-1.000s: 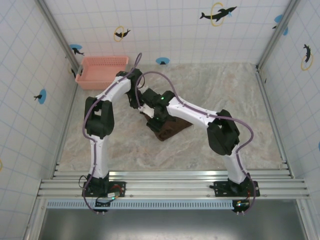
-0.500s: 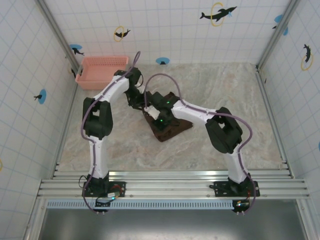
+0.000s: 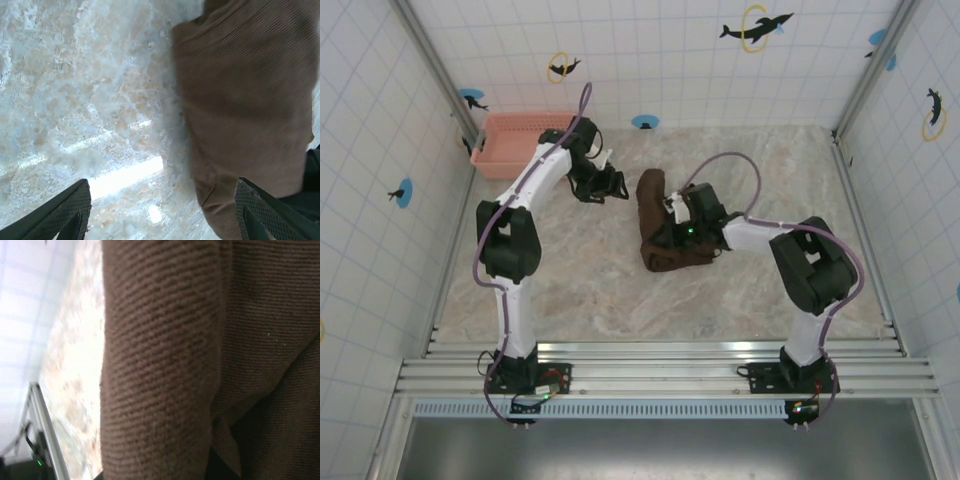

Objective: Roll up the long pants

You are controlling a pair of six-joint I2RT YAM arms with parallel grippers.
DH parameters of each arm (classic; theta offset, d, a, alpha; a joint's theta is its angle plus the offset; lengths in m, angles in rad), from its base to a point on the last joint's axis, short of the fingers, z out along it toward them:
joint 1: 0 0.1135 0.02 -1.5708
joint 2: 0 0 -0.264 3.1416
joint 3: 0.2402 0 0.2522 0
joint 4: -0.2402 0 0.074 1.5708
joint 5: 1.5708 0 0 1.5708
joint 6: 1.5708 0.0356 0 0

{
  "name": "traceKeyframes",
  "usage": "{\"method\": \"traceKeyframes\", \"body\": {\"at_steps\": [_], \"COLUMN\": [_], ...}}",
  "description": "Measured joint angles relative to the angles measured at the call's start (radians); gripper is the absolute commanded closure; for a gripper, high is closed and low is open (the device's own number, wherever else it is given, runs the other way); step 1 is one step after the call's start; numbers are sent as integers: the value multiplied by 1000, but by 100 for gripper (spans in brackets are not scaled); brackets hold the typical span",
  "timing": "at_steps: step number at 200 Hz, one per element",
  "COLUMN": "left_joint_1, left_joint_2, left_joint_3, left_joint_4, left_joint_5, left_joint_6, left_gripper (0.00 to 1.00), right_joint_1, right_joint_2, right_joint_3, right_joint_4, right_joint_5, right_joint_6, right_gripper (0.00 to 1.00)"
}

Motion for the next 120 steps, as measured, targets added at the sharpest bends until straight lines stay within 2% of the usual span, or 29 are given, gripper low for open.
{"method": "traceKeyframes", "body": {"at_steps": [4, 9, 13, 43, 70, 96, 120], "left_joint_1": [0, 0, 0, -18, -71, -133, -178], "left_joint_2": [0, 0, 0, 4, 48, 161, 307], "left_joint_3": [0, 0, 0, 0, 35, 175, 356], "left_joint_4": [5, 10, 16, 72, 118, 128, 124], "left_joint_5": [1, 3, 4, 11, 14, 14, 14], "left_joint_6": [-1, -5, -11, -44, -84, -110, -124], "left_gripper": [17, 6, 3, 3, 3, 3, 3], "right_joint_1": [-12, -28, -37, -70, -75, -75, -75], "right_joint_2": [-2, -3, -3, -3, 36, 69, 71], "right_joint_3": [-19, -40, -53, -139, -166, -165, -145], "right_joint_4": [37, 82, 110, 295, 395, 421, 370], "right_joint_5": [-5, -9, -11, -18, -39, -68, -88], "right_joint_6": [27, 59, 79, 209, 285, 300, 263], "right_gripper": [100, 100, 100, 100, 100, 100, 100]}}
